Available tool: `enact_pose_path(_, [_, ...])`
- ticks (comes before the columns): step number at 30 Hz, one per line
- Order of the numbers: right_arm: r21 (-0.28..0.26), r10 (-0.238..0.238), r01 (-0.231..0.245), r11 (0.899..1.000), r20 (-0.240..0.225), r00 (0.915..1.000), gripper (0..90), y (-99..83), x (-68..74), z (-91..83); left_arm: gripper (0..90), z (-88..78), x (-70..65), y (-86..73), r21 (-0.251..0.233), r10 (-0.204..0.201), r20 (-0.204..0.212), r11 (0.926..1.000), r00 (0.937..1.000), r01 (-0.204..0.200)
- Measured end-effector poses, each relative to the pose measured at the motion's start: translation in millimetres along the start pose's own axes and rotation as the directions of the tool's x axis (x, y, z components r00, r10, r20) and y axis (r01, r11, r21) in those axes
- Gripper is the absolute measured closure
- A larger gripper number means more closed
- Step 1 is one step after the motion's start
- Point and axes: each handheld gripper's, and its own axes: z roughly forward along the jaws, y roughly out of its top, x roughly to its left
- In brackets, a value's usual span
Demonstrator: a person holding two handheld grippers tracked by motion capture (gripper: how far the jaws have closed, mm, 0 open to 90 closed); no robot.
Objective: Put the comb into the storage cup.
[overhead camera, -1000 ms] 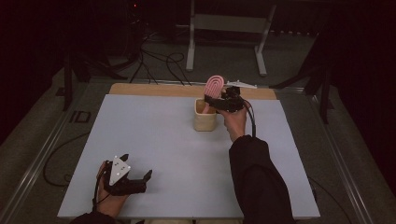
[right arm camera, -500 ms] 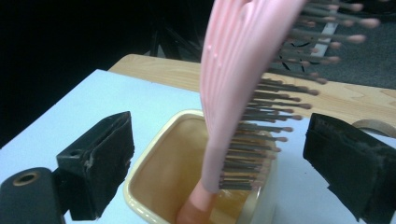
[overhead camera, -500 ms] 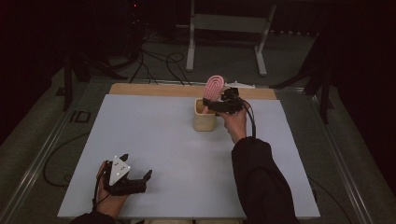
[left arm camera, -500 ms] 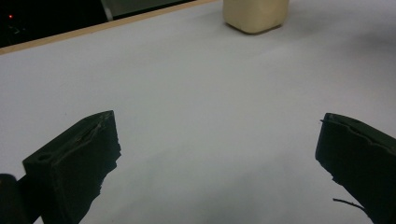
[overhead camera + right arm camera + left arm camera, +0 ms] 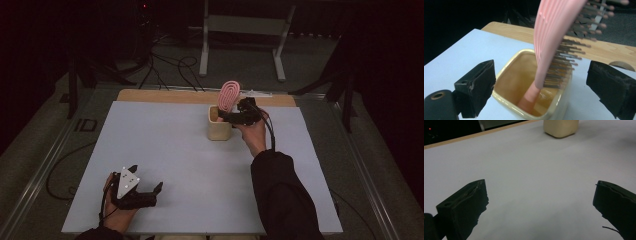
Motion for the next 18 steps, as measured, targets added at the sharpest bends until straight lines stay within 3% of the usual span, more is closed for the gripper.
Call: enact_pose_path(18, [0.004, -0.026, 0.026, 1.0, -0.035, 0.999, 8.6, -13.2, 1.3, -15.0, 0.3, 0.6, -0.6, -0.2, 0.005, 0.003, -0.001, 1.0, 1.0, -0.003])
